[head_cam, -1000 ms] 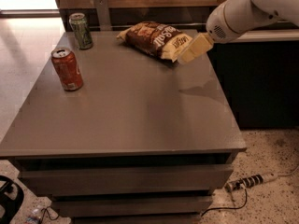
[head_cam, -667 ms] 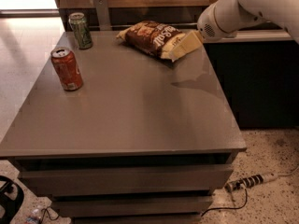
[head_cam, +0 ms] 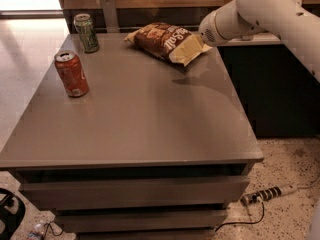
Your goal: Pick brown chip bag
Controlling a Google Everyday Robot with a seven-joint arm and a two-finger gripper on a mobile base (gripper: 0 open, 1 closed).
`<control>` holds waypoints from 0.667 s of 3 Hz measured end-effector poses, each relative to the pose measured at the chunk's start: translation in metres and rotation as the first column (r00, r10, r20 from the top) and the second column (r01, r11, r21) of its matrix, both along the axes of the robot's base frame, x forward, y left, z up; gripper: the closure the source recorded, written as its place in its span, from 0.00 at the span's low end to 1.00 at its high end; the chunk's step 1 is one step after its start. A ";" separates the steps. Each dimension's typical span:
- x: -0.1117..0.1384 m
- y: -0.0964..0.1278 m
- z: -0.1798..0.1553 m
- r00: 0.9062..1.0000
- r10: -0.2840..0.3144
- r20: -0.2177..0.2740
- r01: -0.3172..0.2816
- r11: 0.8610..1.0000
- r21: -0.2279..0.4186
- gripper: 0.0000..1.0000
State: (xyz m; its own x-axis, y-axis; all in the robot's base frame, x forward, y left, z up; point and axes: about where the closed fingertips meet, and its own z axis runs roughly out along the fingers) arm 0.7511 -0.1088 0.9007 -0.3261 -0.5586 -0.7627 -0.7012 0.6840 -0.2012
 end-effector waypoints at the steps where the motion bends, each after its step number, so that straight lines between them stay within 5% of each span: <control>1: 0.021 0.009 -0.011 1.000 -0.009 0.009 0.009 1.000 0.024 0.00; 2: 0.042 0.016 -0.020 0.999 -0.005 0.038 0.004 0.999 0.032 0.00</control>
Offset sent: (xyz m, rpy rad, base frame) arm 0.0707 0.0190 -0.0283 0.0380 -0.0888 -0.0024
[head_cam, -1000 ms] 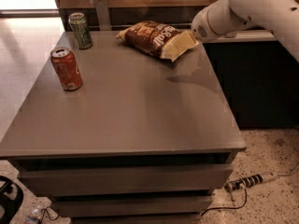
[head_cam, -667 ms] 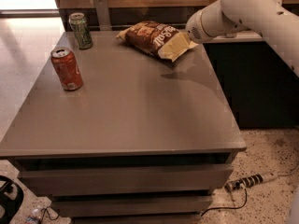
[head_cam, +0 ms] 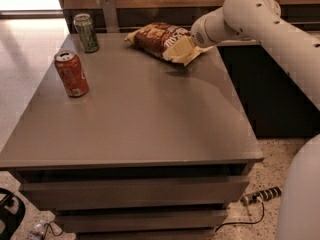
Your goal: Pick brown chip bag
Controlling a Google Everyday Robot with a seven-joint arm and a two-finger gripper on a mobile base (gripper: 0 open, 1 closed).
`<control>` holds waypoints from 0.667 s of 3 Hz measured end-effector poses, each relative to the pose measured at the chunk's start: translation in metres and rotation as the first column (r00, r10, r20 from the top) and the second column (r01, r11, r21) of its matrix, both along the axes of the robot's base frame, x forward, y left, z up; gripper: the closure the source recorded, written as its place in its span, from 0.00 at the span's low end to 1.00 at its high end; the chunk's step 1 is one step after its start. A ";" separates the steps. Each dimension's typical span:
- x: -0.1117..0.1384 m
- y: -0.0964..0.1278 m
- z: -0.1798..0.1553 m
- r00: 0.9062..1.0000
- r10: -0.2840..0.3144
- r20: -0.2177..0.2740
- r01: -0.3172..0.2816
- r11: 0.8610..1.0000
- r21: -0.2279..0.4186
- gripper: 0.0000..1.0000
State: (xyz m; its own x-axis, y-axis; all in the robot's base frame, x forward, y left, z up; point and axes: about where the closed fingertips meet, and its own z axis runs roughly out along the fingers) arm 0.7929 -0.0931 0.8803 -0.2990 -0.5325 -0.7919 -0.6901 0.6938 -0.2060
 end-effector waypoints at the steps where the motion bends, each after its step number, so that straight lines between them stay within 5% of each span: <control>1: 0.025 0.006 -0.015 1.000 0.012 0.021 -0.012 1.000 -0.014 0.00; 2: 0.042 0.010 -0.023 0.999 0.021 0.031 -0.021 1.000 -0.016 0.00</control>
Offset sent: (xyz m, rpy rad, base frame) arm 0.0655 0.0090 -0.0275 -0.0177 -0.0530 0.0251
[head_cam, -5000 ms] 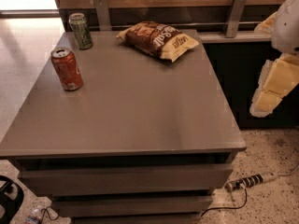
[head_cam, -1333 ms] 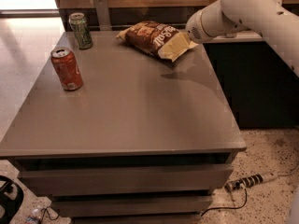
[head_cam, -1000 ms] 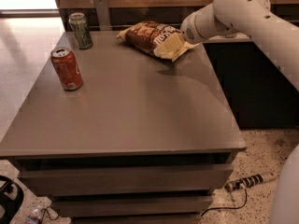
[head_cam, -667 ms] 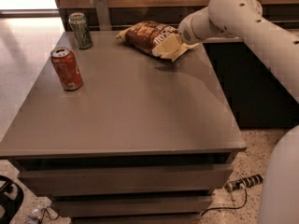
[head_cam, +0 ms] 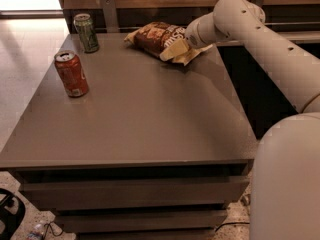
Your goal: Pick brown chip bag
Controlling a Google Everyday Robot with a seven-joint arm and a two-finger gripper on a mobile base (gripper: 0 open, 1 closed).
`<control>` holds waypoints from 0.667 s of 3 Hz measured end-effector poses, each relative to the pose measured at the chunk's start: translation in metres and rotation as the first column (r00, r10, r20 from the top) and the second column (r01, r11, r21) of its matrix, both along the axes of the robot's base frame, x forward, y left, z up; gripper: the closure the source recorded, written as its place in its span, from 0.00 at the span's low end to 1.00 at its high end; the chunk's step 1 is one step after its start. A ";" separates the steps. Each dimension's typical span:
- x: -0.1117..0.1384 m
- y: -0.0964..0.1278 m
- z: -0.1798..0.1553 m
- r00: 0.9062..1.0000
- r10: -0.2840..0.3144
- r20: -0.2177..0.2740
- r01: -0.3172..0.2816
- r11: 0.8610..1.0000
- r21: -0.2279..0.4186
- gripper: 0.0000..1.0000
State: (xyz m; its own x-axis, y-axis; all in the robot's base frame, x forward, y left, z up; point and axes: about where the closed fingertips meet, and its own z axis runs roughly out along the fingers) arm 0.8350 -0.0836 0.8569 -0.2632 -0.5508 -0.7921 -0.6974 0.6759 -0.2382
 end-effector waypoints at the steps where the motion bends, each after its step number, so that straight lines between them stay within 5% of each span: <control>1: 0.011 0.012 -0.009 1.000 0.026 -0.006 -0.026 1.000 0.004 0.00; 2: 0.016 0.025 -0.016 0.999 0.051 -0.019 -0.051 0.999 0.014 0.15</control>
Offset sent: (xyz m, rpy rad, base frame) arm 0.0246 0.0361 -0.0207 0.0259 0.0299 0.0799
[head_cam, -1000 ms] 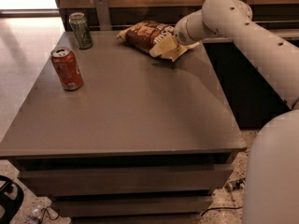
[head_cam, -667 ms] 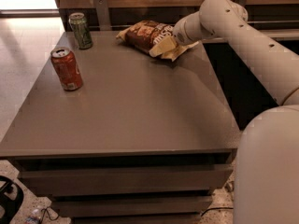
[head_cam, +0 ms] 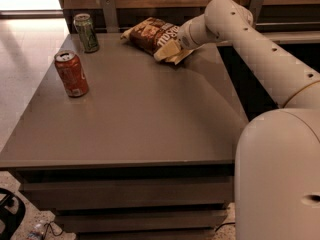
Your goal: Pick brown chip bag
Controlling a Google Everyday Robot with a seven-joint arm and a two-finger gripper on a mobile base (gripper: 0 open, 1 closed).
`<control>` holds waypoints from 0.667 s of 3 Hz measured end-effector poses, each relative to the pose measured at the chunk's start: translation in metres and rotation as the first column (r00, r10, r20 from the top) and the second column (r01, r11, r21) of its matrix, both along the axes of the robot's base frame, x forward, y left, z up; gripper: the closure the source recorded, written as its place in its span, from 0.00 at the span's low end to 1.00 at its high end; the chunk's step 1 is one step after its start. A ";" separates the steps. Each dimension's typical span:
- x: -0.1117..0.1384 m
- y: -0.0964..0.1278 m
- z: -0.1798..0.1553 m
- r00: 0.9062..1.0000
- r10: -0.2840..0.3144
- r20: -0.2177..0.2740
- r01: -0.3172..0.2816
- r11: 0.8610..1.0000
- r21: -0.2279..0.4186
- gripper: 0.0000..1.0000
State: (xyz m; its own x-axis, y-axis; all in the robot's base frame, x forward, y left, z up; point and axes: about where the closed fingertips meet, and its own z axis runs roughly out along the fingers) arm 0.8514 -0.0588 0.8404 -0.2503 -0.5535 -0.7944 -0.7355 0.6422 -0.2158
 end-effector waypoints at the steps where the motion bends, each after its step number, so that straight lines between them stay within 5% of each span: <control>1: 0.002 0.013 -0.011 1.000 0.010 -0.018 -0.010 1.000 0.021 0.38; 2: 0.002 0.015 -0.013 1.000 0.013 -0.021 -0.013 1.000 0.020 0.61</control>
Offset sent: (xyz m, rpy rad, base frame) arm 0.0014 0.0117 -0.0094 0.0188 0.0160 0.0092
